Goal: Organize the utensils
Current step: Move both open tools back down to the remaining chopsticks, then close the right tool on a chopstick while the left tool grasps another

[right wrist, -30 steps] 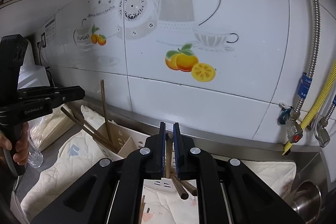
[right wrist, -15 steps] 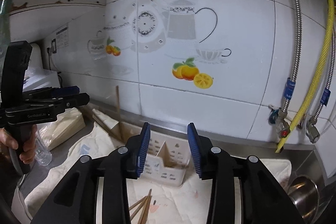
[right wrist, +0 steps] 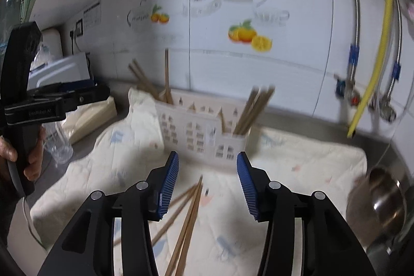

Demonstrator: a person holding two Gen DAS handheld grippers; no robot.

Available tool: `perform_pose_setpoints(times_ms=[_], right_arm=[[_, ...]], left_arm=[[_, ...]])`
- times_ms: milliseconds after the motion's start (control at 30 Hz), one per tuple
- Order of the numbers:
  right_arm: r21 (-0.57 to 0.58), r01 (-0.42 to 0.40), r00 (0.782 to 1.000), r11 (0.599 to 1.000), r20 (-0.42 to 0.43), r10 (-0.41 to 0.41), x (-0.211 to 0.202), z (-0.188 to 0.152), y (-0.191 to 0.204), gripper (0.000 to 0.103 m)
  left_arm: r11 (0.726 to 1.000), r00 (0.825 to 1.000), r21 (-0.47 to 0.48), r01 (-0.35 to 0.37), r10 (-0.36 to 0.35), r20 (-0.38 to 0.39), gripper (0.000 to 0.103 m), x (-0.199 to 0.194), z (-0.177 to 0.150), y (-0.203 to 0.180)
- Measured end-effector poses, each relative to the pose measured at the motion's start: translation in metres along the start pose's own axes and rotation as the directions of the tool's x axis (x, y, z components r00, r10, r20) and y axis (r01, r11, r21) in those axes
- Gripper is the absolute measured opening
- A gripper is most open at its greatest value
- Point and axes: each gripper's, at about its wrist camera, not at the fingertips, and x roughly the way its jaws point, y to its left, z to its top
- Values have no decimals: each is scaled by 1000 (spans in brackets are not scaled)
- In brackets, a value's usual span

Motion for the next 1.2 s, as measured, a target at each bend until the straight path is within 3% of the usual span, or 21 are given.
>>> perform_pose_setpoints(times_ms=[300, 600, 867, 1200], right_arm=[[18, -20, 994, 1000, -103, 22, 5, -66, 21, 43], [77, -68, 977, 995, -195, 82, 7, -120, 43, 29], [111, -83, 964, 990, -242, 108, 16, -140, 50, 17], [137, -57, 959, 989, -269, 93, 30, -146, 44, 15]], left_arm=[[1000, 998, -22, -1, 0, -57, 90, -6, -45, -4], [999, 995, -12, -38, 37, -89, 95, -16, -82, -8], [999, 990, 13, -37, 38, -139, 95, -17, -107, -15], [1000, 981, -3, -25, 23, -195, 94, -14, -133, -17]])
